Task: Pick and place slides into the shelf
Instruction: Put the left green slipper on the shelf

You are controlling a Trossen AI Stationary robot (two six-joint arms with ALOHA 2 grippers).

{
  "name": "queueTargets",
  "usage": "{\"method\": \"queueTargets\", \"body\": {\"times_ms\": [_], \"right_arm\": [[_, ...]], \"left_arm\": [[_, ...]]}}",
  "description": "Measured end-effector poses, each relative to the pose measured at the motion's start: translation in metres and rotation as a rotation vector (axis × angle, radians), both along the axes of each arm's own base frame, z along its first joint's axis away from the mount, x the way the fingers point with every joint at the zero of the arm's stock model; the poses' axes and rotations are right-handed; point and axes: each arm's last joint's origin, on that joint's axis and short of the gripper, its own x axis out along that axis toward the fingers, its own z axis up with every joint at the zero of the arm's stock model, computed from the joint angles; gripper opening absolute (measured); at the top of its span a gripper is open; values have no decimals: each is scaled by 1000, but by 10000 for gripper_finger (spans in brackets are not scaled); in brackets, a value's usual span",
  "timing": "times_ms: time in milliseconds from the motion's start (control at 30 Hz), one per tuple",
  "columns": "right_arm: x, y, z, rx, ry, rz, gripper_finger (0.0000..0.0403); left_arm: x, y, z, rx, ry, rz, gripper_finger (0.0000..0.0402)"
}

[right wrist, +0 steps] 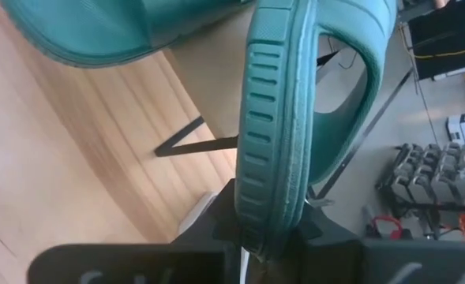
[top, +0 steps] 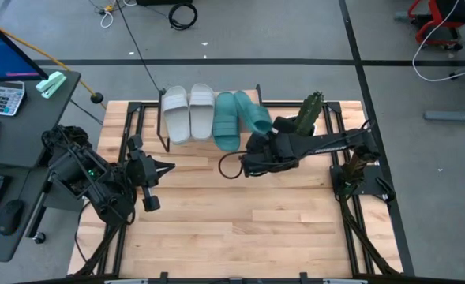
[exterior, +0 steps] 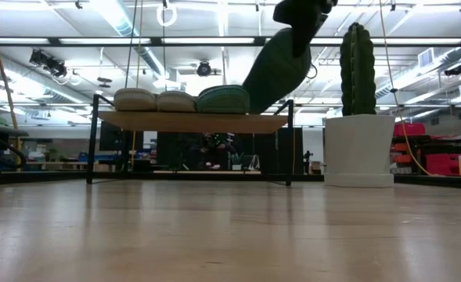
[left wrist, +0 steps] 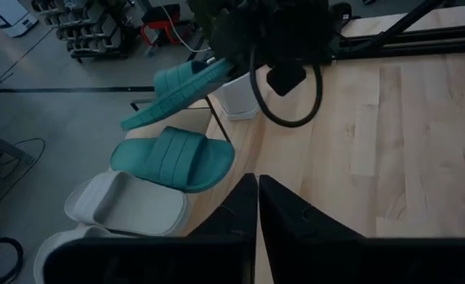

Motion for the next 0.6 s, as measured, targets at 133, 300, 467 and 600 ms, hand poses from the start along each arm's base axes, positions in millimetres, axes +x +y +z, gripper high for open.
{"method": "queueTargets", "body": {"times_ms": [133,300,467,600], "right_arm": [[0,-7,0,5,2,-20,39],[1,-17,0,20,19,-36,39],[1,-24,-1,33,23,-55,39],[1,-26,-1,57,36,-50,39]], "left_arm": [[0,0,0,-8,7,-7,12],[-2,-3,-1,-21,19,-29,5],[-4,-6,-1,-24,18,-45,20],[-5,-7,-1,-24,18,-51,14]]}}
